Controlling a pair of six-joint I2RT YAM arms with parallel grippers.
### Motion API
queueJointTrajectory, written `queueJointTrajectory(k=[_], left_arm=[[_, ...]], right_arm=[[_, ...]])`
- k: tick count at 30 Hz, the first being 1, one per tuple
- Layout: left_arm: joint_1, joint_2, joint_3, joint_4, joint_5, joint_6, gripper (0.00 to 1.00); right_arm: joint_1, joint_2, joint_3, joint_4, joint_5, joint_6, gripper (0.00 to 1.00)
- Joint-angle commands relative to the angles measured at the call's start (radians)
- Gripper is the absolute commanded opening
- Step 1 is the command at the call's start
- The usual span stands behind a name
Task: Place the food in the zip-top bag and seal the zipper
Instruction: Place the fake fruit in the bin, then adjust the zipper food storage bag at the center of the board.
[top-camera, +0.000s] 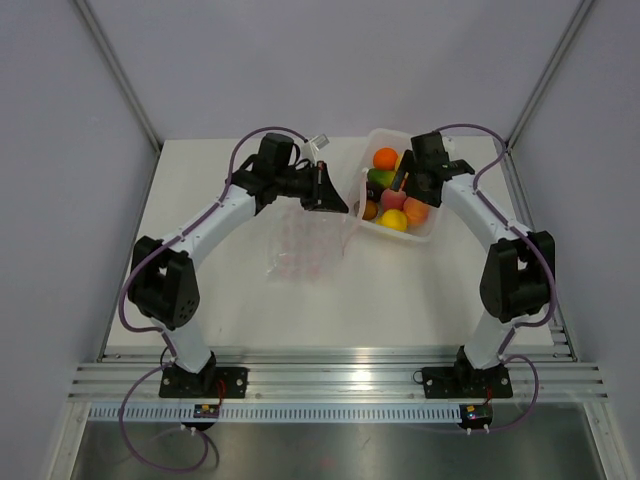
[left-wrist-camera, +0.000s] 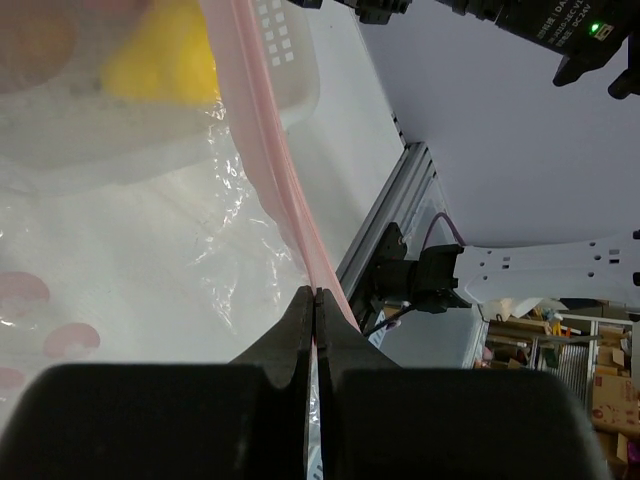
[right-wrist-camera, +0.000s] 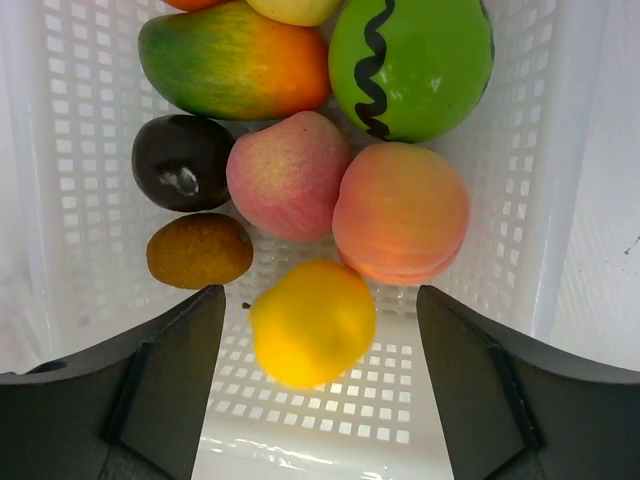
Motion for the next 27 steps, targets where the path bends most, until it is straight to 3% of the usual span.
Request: queueJointTrajectory(k=[1, 5, 13, 21, 25, 27], left_arm=[[0.005, -0.063, -0.002, 0.058, 0.026, -0.037, 0.00], [0.006, -0.066, 0.005, 0.047, 0.012, -0.034, 0.00], [0.011, -0.060, 0.008, 0.055, 0.007, -0.037, 0.00], [0.012, -0.074, 0.007, 0.058, 0.003, -0.045, 0.00], [0.011, -0.097, -0.005, 0.037, -0.011, -0.028, 0.00], [0.011, -0.105, -0.013, 0.026, -0.011, -0.019, 0.00]], right_arm=[[0.000, -0.098, 0.000, 0.009, -0.026, -0.036, 0.85], [0.001, -0.242, -0.057, 0.046, -0.098, -0.004, 0.83], [0.035, -0.482, -0.304, 0.232, -0.531, 0.114, 0.72], [0.225, -0.394, -0.275, 0.203, -0.485, 0.093, 0.70], [0.230, -0.357, -0.278, 0.218, -0.451, 0.116, 0.63], [0.228, -0.335, -0.270, 0.218, -0.434, 0.119, 0.51]])
